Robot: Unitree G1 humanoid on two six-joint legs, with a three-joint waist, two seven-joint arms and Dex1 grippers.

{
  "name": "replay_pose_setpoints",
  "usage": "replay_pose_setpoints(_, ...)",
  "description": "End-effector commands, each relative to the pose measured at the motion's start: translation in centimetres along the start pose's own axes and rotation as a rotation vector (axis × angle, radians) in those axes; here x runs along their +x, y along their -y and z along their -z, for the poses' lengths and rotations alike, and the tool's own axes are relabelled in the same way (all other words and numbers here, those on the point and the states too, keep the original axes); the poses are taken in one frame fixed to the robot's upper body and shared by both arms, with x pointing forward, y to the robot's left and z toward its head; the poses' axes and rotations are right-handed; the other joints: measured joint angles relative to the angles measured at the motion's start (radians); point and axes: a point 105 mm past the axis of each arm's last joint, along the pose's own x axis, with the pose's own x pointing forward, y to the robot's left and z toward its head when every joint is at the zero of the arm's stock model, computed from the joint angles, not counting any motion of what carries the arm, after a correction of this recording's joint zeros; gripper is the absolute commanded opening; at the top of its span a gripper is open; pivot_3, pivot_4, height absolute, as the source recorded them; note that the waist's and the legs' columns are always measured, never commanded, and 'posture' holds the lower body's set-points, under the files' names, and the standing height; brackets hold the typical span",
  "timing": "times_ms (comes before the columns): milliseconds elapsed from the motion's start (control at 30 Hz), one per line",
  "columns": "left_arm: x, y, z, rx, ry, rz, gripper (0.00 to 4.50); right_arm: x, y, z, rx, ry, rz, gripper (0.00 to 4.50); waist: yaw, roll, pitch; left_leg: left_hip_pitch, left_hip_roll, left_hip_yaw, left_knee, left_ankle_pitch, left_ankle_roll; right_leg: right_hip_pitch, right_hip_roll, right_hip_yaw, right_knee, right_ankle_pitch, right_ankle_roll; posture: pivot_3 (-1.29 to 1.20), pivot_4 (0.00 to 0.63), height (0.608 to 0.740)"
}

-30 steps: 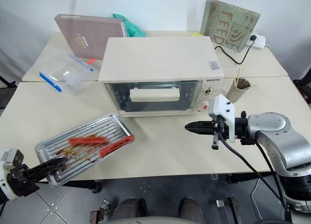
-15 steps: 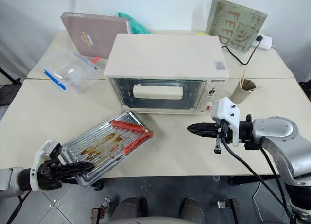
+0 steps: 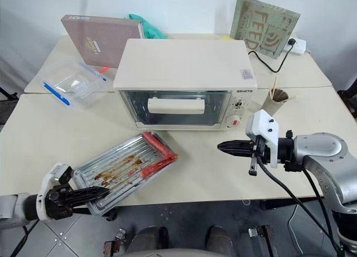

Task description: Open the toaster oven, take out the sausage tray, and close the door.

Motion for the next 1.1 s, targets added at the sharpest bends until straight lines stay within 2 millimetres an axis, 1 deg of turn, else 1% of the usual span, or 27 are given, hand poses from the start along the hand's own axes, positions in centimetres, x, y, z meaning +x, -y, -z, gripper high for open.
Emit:
replay_pose_setpoints(33, 1.0, 1.2, -0.1, 0.016, -0.057, 0.055, 0.00, -0.6, -0.2, -0.6, -0.028, -0.008, -0.002, 0.03, 0.000, 0.000, 0.000, 0.000, 0.000, 0.000, 0.000, 0.000, 0.000, 0.000, 0.000, 0.000, 0.000, 0.000, 0.000, 0.00, 0.150, 0.740)
replay_pose_setpoints(200, 2.2, 1.4, -1.2, 0.021, -0.076, 0.082, 0.00, -1.0, -0.3, -0.6, -0.024, -0.019, 0.009, 0.03, -0.001, 0.000, 0.000, 0.000, 0.000, 0.000, 0.000, 0.000, 0.000, 0.000, 0.000, 0.000, 0.000, 0.000, 0.000, 0.00, 0.150, 0.740)
replay_pose_setpoints(267, 2.6, 1.4, -1.2, 0.021, -0.096, 0.079, 0.00, -1.1, -0.3, -0.6, -0.021, -0.023, 0.013, 0.03, -0.001, 0.000, 0.000, 0.000, 0.000, 0.000, 0.000, 0.000, 0.000, 0.000, 0.000, 0.000, 0.000, 0.000, 0.000, 0.00, 0.150, 0.740)
replay_pose_setpoints(367, 3.8, 1.6, -1.5, 0.024, -0.144, 0.081, 0.00, -1.5, -0.4, -0.4, -0.021, -0.041, 0.021, 0.03, 0.001, 0.000, 0.000, 0.000, 0.000, 0.000, 0.001, 0.000, 0.000, 0.000, 0.000, 0.000, 0.000, 0.000, 0.001, 0.00, 0.150, 0.740)
replay_pose_setpoints(533, 5.5, 1.3, -1.9, 0.041, -0.239, 0.042, 0.00, -2.0, -0.6, -0.2, -0.020, -0.059, 0.035, 0.03, 0.010, -0.001, 0.000, 0.000, 0.000, 0.000, 0.003, 0.000, 0.000, 0.001, 0.000, 0.000, 0.001, 0.001, 0.001, 0.00, 0.150, 0.740)
replay_pose_setpoints(667, 6.4, 0.9, -2.1, 0.058, -0.300, 0.005, 0.00, -2.2, -0.7, -0.2, -0.019, -0.061, 0.051, 0.03, 0.019, -0.001, 0.000, 0.000, 0.000, 0.000, 0.004, 0.000, 0.000, 0.001, 0.000, 0.000, 0.001, 0.001, 0.001, 0.00, 0.150, 0.740)
replay_pose_setpoints(767, 6.6, 0.7, -2.0, 0.063, -0.324, -0.002, 0.00, -2.3, -0.8, -0.1, -0.019, -0.064, 0.056, 0.03, 0.025, -0.001, 0.000, 0.000, -0.001, 0.000, 0.005, 0.000, 0.000, 0.002, 0.000, 0.000, 0.001, 0.001, 0.002, 0.00, 0.150, 0.740)
replay_pose_setpoints(800, 7.1, 0.7, -2.4, 0.069, -0.329, -0.007, 0.00, -2.4, -0.8, 0.0, -0.017, -0.066, 0.059, 0.03, 0.025, -0.001, 0.000, 0.000, 0.000, 0.000, 0.005, 0.000, 0.000, 0.002, 0.000, 0.000, 0.001, 0.001, 0.002, 0.00, 0.150, 0.740)
replay_pose_setpoints(933, 8.8, 0.6, -3.6, 0.098, -0.348, -0.026, 0.00, -2.4, -0.9, 0.2, -0.012, -0.072, 0.071, 0.03, 0.049, 0.001, 0.000, 0.000, -0.001, 0.000, 0.008, 0.001, 0.001, 0.004, 0.000, 0.000, 0.002, 0.001, 0.002, 0.00, 0.150, 0.740)
replay_pose_setpoints(1100, 10.3, 0.7, -4.5, 0.145, -0.383, -0.036, 0.00, -2.7, -1.2, 0.3, -0.010, -0.081, 0.083, 0.03, 0.075, 0.002, -0.001, 0.000, -0.002, -0.001, 0.011, 0.002, 0.003, 0.004, 0.000, 0.000, 0.001, 0.002, 0.002, 0.00, 0.150, 0.740)
